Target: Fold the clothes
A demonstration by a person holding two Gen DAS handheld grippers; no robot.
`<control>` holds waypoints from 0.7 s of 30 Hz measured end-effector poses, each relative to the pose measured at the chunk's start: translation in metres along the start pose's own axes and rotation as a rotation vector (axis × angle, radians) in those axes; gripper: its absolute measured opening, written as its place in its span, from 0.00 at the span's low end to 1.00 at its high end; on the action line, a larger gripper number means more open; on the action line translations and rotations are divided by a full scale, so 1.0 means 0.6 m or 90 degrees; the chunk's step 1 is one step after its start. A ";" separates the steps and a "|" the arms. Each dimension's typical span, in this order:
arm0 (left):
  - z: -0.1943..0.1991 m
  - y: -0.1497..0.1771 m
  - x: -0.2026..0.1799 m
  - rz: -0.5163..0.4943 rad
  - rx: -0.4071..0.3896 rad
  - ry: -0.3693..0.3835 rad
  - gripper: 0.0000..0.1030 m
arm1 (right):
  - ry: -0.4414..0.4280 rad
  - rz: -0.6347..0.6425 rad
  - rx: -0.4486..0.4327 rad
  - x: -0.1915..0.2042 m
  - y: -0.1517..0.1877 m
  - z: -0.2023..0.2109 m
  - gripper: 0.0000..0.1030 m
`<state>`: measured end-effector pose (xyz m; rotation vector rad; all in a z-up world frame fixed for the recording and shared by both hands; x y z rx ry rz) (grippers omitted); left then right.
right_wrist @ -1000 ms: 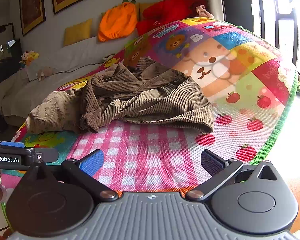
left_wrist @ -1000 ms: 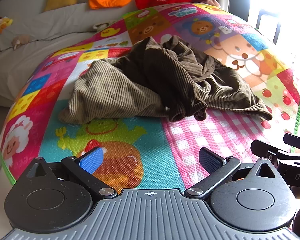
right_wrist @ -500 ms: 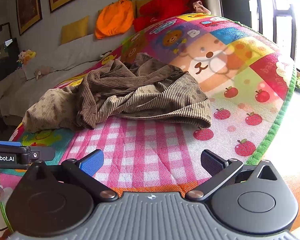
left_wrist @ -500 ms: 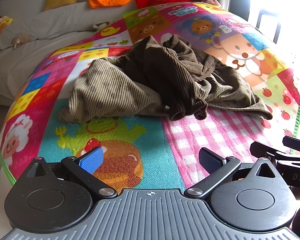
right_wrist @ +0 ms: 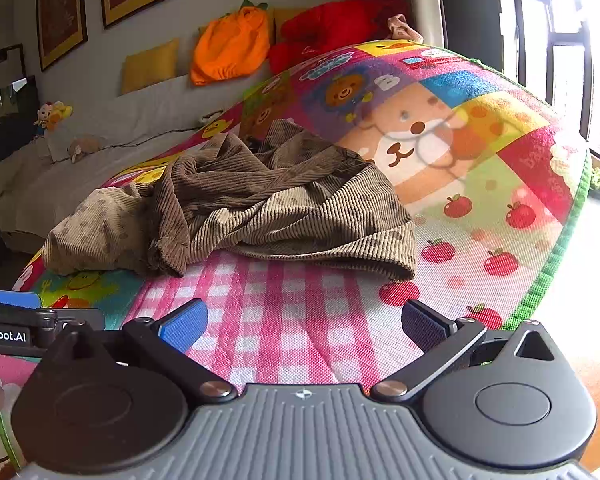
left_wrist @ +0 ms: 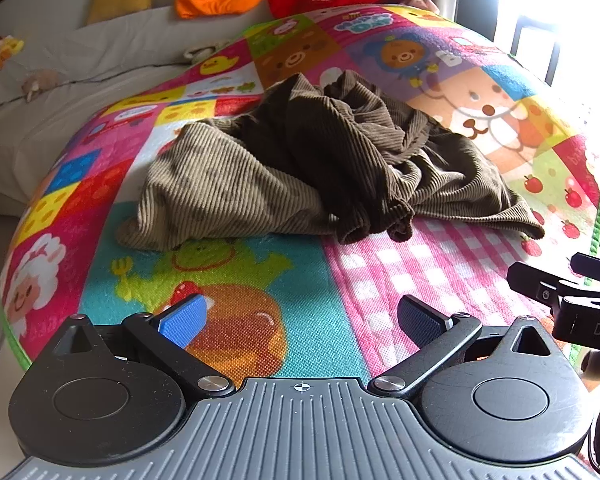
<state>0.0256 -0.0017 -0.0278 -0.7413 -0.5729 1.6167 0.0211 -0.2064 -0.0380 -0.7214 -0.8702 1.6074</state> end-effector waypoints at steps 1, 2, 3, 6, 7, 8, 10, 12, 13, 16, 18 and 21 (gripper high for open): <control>0.001 -0.003 0.001 0.000 -0.002 0.001 1.00 | 0.001 0.002 -0.001 -0.001 -0.002 0.000 1.00; 0.001 -0.005 0.002 0.001 -0.003 0.002 1.00 | 0.002 0.004 -0.001 -0.003 -0.004 -0.001 1.00; 0.001 -0.008 0.003 0.001 -0.003 0.002 1.00 | 0.003 0.006 -0.002 -0.004 -0.006 -0.001 1.00; 0.000 -0.013 0.006 0.000 -0.005 -0.002 1.00 | 0.002 0.008 0.000 -0.008 -0.011 -0.004 1.00; -0.002 -0.015 0.007 -0.001 -0.005 -0.004 1.00 | 0.001 0.009 0.001 -0.008 -0.012 -0.005 1.00; -0.004 -0.015 0.008 -0.001 -0.003 -0.005 1.00 | -0.001 0.011 0.002 -0.008 -0.012 -0.006 1.00; -0.009 -0.015 0.009 0.001 0.002 -0.006 1.00 | -0.006 0.014 0.007 -0.007 -0.013 -0.011 1.00; -0.015 -0.014 0.010 0.001 0.010 -0.005 1.00 | -0.013 0.014 0.014 -0.005 -0.012 -0.016 1.00; -0.018 -0.014 0.011 0.001 0.014 -0.004 1.00 | -0.016 0.016 0.018 -0.004 -0.011 -0.019 1.00; -0.025 -0.014 0.012 -0.001 0.023 -0.004 1.00 | -0.023 0.023 0.028 0.000 -0.010 -0.028 1.00; -0.031 -0.018 0.014 -0.002 0.028 0.004 1.00 | -0.032 0.022 0.038 0.001 -0.011 -0.036 1.00; -0.034 -0.039 0.021 -0.001 0.020 0.040 1.00 | -0.057 0.018 0.050 -0.007 -0.021 -0.050 1.00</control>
Point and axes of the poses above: each gripper's, at about its wrist camera, not at the fingertips, and z roughly against the way its jaws point, x to its left, y to its underside, the point moved 3 cm from there along -z, roughly the way its jaws point, and after that the axes turned 8 degrees about z, right-handed, at the moved point
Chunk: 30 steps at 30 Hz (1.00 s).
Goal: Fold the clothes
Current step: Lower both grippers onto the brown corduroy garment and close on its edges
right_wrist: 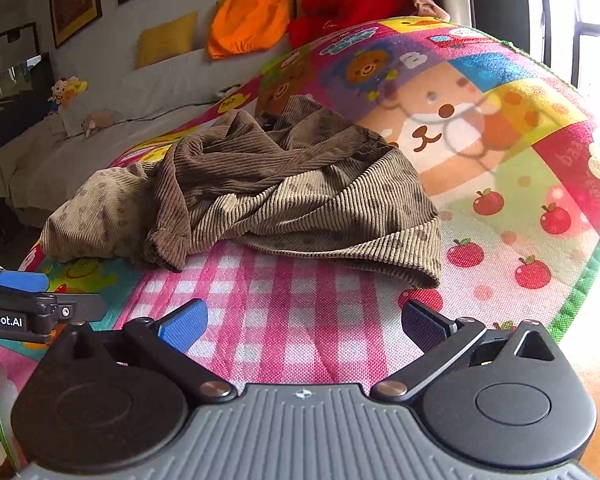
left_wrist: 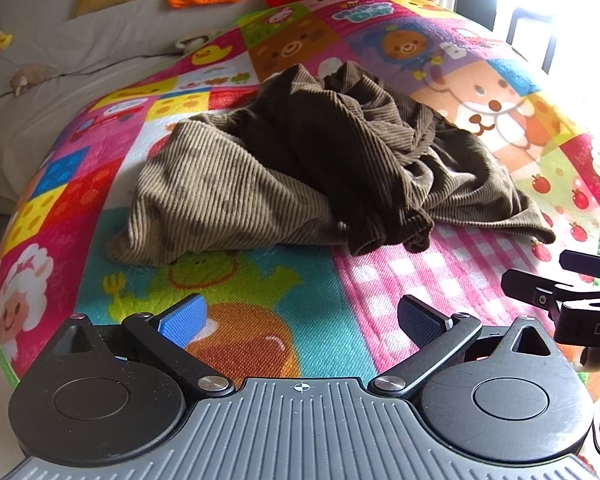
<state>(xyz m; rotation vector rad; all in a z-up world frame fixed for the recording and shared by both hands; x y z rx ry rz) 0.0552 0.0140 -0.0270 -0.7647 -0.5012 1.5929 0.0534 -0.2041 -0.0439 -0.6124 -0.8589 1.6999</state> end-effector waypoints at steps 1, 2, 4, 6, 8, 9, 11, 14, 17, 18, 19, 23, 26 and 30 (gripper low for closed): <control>0.002 -0.015 0.005 0.002 -0.012 0.019 1.00 | -0.009 -0.002 0.000 -0.006 -0.008 -0.004 1.00; 0.002 -0.033 0.015 0.009 -0.028 0.032 1.00 | -0.013 -0.004 -0.007 -0.017 -0.021 -0.009 1.00; -0.003 -0.073 0.038 0.030 -0.060 0.043 1.00 | -0.013 -0.017 -0.021 -0.048 -0.050 -0.029 1.00; -0.022 -0.108 0.064 0.053 -0.071 0.041 1.00 | -0.003 -0.047 -0.021 -0.089 -0.078 -0.065 1.00; -0.055 -0.131 0.092 0.086 -0.046 0.048 1.00 | -0.009 -0.097 -0.001 -0.127 -0.090 -0.107 1.00; -0.073 -0.136 0.106 0.105 -0.026 0.056 1.00 | -0.016 -0.123 0.011 -0.145 -0.095 -0.128 1.00; -0.102 -0.139 0.127 0.131 0.009 0.074 1.00 | -0.037 -0.175 0.025 -0.172 -0.100 -0.159 1.00; -0.136 -0.137 0.148 0.157 0.043 0.097 1.00 | -0.058 -0.215 0.012 -0.189 -0.103 -0.172 1.00; -0.149 -0.132 0.158 0.171 0.050 0.112 1.00 | -0.070 -0.261 0.002 -0.200 -0.099 -0.173 1.00; -0.151 -0.132 0.158 0.167 0.053 0.115 1.00 | -0.074 -0.269 0.003 -0.202 -0.098 -0.173 1.00; -0.152 -0.133 0.158 0.163 0.057 0.119 1.00 | -0.077 -0.263 0.010 -0.201 -0.100 -0.173 1.00; -0.155 -0.138 0.153 0.135 0.083 0.119 1.00 | -0.083 -0.160 0.043 -0.186 -0.111 -0.178 1.00; -0.155 -0.143 0.155 0.132 0.090 0.121 1.00 | -0.052 -0.113 0.021 -0.178 -0.118 -0.177 1.00; -0.160 -0.150 0.162 0.156 0.040 0.109 1.00 | -0.008 -0.082 -0.007 -0.186 -0.136 -0.196 0.92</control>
Point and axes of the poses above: each gripper's, at about its wrist camera, not at the fingertips, and z roughly against the way its jaws point, x to its left, y to its underside, the point moved 3 cm from there along -z, roughly the way its jaws point, and after that the axes turned 8 degrees about z, right-handed, at the moved point
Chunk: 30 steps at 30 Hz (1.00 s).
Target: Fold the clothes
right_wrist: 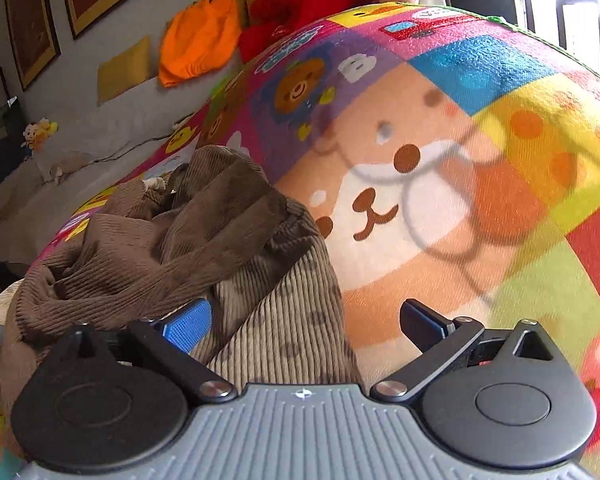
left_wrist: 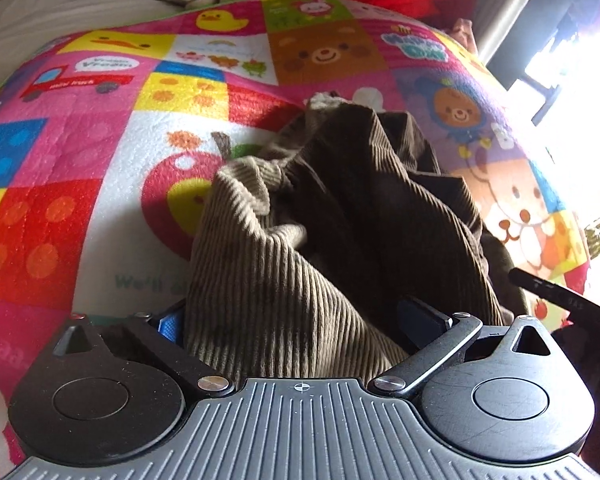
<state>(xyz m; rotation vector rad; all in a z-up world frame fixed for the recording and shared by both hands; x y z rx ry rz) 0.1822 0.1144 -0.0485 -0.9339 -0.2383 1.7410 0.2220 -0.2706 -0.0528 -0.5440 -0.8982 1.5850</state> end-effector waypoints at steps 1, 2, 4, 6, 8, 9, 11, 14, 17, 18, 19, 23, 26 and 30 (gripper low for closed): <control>-0.005 0.001 -0.001 -0.011 -0.008 -0.011 1.00 | -0.009 -0.007 0.007 -0.004 -0.002 -0.008 0.87; -0.010 0.003 -0.004 -0.024 -0.009 -0.018 1.00 | -0.024 -0.014 0.015 -0.004 0.001 -0.013 0.84; -0.009 0.010 -0.015 -0.054 -0.013 -0.025 0.92 | -0.045 -0.001 0.017 0.009 0.006 -0.008 0.77; -0.006 0.018 -0.026 -0.075 -0.006 -0.032 0.68 | -0.066 0.012 0.018 0.022 0.012 -0.004 0.57; -0.002 0.025 -0.030 -0.069 0.007 -0.029 0.30 | -0.082 0.018 0.020 0.032 0.019 0.003 0.24; 0.000 0.029 -0.030 -0.061 0.017 -0.022 0.22 | -0.092 0.013 0.028 0.033 0.024 0.007 0.15; 0.013 0.045 -0.039 -0.074 0.024 -0.023 0.18 | -0.096 0.005 0.029 0.032 0.034 0.020 0.09; 0.052 0.089 -0.062 -0.117 0.043 -0.001 0.17 | -0.100 0.013 0.031 0.028 0.060 0.067 0.08; 0.103 0.142 -0.077 -0.145 0.073 0.039 0.17 | -0.105 0.019 0.036 0.018 0.102 0.135 0.08; 0.119 0.153 -0.081 -0.155 0.075 0.047 0.18 | -0.105 0.018 0.038 0.014 0.118 0.159 0.08; 0.135 0.164 -0.084 -0.165 0.077 0.056 0.21 | -0.100 0.019 0.040 0.010 0.134 0.181 0.08; 0.199 0.195 -0.100 -0.202 0.071 0.089 0.46 | -0.035 0.097 0.017 0.006 0.172 0.264 0.14; 0.238 0.168 -0.118 -0.211 0.026 0.119 0.75 | 0.009 0.238 -0.042 0.041 0.167 0.327 0.33; 0.221 0.141 -0.151 -0.169 0.039 0.166 0.87 | -0.099 0.339 -0.090 0.122 0.141 0.357 0.60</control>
Point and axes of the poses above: each gripper's, at about its wrist camera, not at the fingertips, and z roughly against the way its jaws point, x to its left, y to its underside, the point moved 3 cm from there along -z, roughly the way its jaws point, and after that the axes turned 8 degrees about z, right-handed, at the moved point
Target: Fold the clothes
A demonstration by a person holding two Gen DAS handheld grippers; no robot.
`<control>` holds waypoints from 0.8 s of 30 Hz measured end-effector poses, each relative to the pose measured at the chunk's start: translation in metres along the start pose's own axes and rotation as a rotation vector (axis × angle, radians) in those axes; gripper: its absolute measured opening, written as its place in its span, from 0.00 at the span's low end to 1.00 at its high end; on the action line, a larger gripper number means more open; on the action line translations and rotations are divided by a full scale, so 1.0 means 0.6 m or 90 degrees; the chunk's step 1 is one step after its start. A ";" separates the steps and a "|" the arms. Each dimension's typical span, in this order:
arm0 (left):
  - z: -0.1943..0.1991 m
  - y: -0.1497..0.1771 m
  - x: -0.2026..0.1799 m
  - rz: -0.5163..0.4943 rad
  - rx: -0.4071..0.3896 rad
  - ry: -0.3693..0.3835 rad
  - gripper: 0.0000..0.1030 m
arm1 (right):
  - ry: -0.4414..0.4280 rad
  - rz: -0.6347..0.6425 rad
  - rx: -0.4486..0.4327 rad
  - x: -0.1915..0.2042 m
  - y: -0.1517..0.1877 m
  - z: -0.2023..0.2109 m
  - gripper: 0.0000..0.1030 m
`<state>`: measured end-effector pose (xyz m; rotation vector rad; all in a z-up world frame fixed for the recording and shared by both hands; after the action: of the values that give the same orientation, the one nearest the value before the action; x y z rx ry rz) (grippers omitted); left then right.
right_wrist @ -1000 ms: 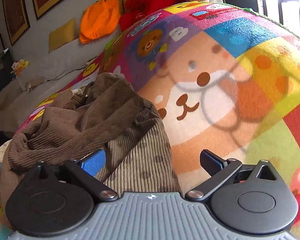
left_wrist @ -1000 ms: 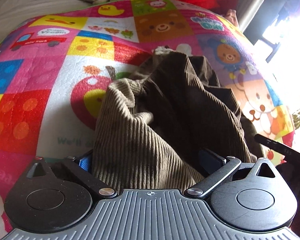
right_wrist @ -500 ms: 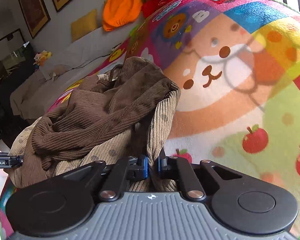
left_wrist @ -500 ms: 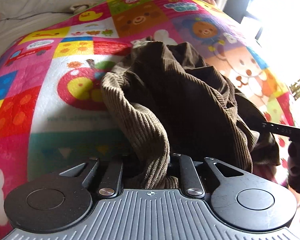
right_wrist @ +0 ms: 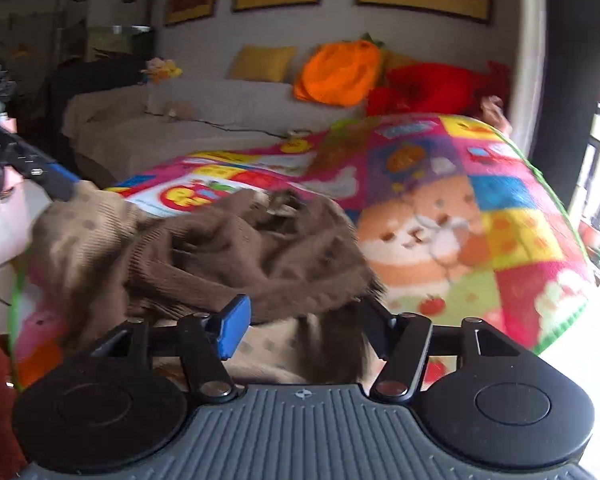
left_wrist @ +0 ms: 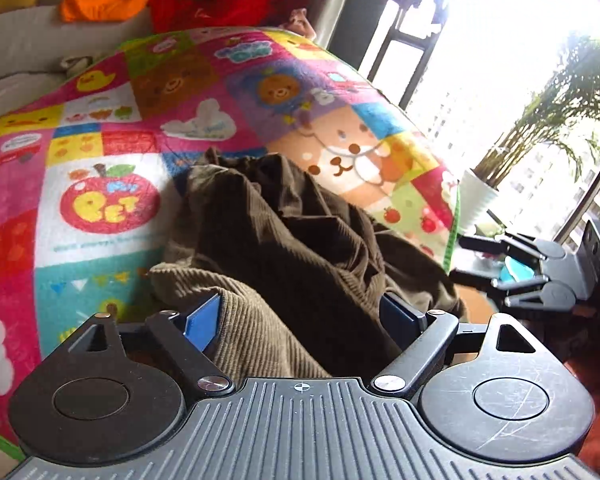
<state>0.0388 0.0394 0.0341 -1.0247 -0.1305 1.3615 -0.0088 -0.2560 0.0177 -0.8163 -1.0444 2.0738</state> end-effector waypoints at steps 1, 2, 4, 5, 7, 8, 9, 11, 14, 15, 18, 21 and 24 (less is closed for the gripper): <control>-0.014 -0.005 -0.004 0.018 0.007 0.009 0.88 | -0.036 0.020 -0.005 0.017 -0.016 -0.011 0.61; -0.028 -0.011 -0.009 0.036 0.014 0.017 0.88 | -0.059 0.043 0.002 0.035 -0.024 -0.028 0.61; -0.039 -0.026 -0.019 0.036 -0.003 0.013 0.88 | -0.102 0.089 0.016 0.069 -0.038 -0.062 0.61; -0.034 -0.037 -0.021 0.028 -0.022 0.009 0.88 | -0.110 0.114 0.024 0.085 -0.038 -0.078 0.61; -0.013 -0.063 -0.020 0.012 -0.068 -0.001 0.92 | -0.131 0.153 0.043 0.111 -0.037 -0.110 0.62; -0.001 -0.077 -0.017 0.009 -0.089 -0.009 0.92 | -0.143 0.165 0.051 0.119 -0.035 -0.123 0.62; 0.012 -0.091 -0.012 0.008 -0.110 -0.015 0.92 | -0.151 0.176 0.053 0.128 -0.032 -0.134 0.62; 0.026 -0.113 -0.003 0.014 -0.131 -0.016 0.97 | -0.162 0.198 0.047 0.138 -0.032 -0.148 0.40; 0.005 -0.122 0.009 0.035 -0.099 -0.005 0.98 | -0.141 0.176 0.020 0.106 -0.062 -0.146 0.12; -0.014 -0.118 0.010 0.039 -0.074 0.000 0.98 | -0.107 0.160 -0.001 0.074 -0.079 -0.142 0.12; -0.091 -0.087 0.006 0.037 0.018 0.016 0.98 | 0.049 0.066 -0.050 -0.067 -0.122 -0.127 0.11; -0.168 -0.059 -0.002 0.011 0.091 0.013 0.98 | 0.204 -0.055 -0.082 -0.220 -0.138 -0.105 0.11; -0.235 -0.045 -0.001 -0.031 0.124 -0.041 0.98 | 0.293 -0.131 -0.078 -0.320 -0.123 -0.105 0.11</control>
<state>0.1460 -0.0316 -0.0302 -0.8108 -0.0687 1.3349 0.1714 -0.3451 0.0936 -1.1306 -0.9544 1.5606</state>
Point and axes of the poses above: each gripper's, at about its wrist camera, not at the fingertips, and z roughly against the way its jaws point, x to its left, y to its underside, the point moved 3 cm from there along -z, roughly the way its jaws point, and after that the axes turned 8 degrees about z, right-handed, at the moved point
